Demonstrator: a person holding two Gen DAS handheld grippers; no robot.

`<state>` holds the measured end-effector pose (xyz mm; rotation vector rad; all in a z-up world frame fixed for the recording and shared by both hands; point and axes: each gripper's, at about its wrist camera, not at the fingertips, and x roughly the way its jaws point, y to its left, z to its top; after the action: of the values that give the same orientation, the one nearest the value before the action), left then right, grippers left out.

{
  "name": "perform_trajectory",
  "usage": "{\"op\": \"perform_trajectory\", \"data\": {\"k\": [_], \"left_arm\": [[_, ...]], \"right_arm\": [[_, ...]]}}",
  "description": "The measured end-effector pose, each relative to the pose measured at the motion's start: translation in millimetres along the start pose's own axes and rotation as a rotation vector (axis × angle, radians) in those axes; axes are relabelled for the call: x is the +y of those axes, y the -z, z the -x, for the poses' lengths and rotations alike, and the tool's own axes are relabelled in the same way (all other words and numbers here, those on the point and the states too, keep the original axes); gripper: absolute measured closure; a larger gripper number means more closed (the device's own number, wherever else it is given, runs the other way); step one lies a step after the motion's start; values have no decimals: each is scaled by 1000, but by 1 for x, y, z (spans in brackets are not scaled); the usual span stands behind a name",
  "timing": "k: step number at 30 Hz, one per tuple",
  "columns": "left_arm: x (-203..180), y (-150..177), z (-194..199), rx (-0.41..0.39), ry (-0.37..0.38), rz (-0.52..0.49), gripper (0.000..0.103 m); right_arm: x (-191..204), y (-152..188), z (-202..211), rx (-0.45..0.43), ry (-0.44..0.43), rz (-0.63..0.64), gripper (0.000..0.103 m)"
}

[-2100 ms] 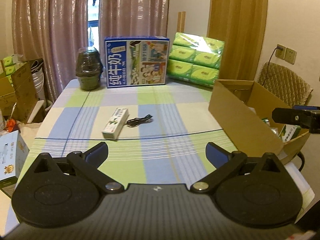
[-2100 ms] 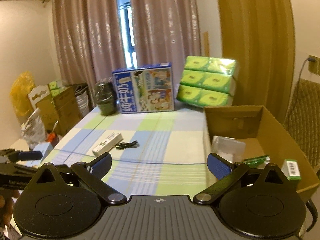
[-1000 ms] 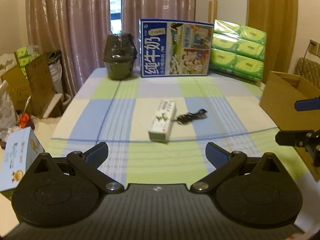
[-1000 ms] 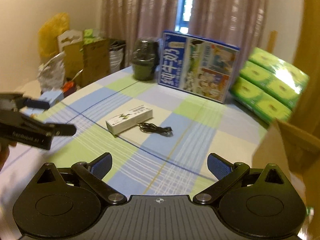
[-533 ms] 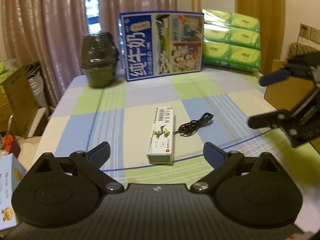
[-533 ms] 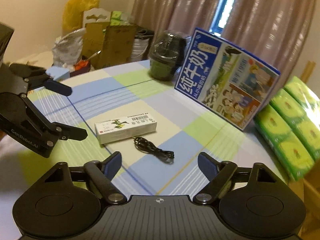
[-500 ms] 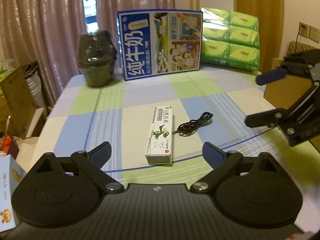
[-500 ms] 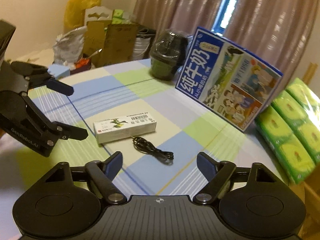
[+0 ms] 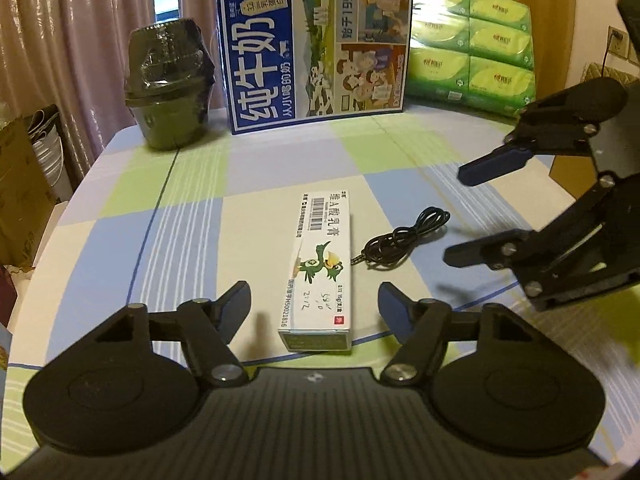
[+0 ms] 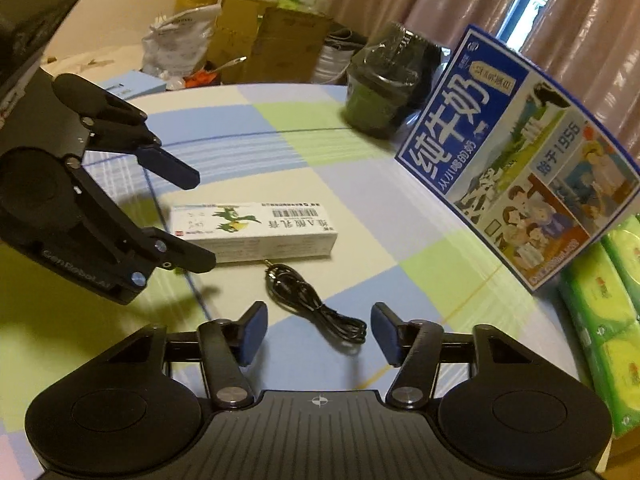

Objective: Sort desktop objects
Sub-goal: 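Grasp the white medicine box with the left tool while the right tool grasps the black cable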

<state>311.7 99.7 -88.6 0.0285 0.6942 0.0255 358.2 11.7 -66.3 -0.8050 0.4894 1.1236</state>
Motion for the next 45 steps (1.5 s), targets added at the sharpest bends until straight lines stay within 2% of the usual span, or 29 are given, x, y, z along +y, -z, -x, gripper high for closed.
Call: {"op": "perform_trajectory", "data": {"k": [1, 3, 4, 12, 16, 17, 19, 20, 21, 23, 27, 36, 40, 45], "left_arm": [[0, 1, -1, 4, -1, 1, 45], [2, 1, -4, 12, -4, 8, 66], [3, 1, -5, 16, -6, 12, 67], [14, 4, 1, 31, -42, 52, 67], [17, 5, 3, 30, -37, 71, 67], [17, 5, 3, 30, -37, 72, 67], [15, 5, 4, 28, -36, 74, 67], [15, 5, 5, 27, -33, 78, 68], [15, 6, 5, 28, -28, 85, 68], [13, 7, 7, 29, -24, 90, 68], [4, 9, 12, 35, -18, 88, 69], [-25, 25, 37, 82, 20, 74, 70], [-32, 35, 52, 94, 23, 64, 70], [-37, 40, 54, 92, 9, 50, 69]], "right_arm": [[-2, 0, -5, 4, 0, -3, 50], [-4, -1, -13, 7, -6, -6, 51], [-4, -1, -16, 7, -6, 0, 51], [1, -7, -40, 14, -49, 50, 51], [-10, -9, -47, 36, -81, -55, 54], [-13, -10, -47, 47, -94, -83, 59], [-17, -12, -47, 79, -109, -145, 62], [-22, -12, -47, 102, -121, -202, 70], [-26, -12, -47, 116, -133, -247, 85], [-29, -10, -43, 139, -137, -315, 92], [-20, -3, -28, 153, -101, -397, 93], [5, 47, 34, 129, -75, -760, 93], [22, 67, 62, 104, -59, -776, 93], [29, 86, 72, 42, -32, -795, 93]]}}
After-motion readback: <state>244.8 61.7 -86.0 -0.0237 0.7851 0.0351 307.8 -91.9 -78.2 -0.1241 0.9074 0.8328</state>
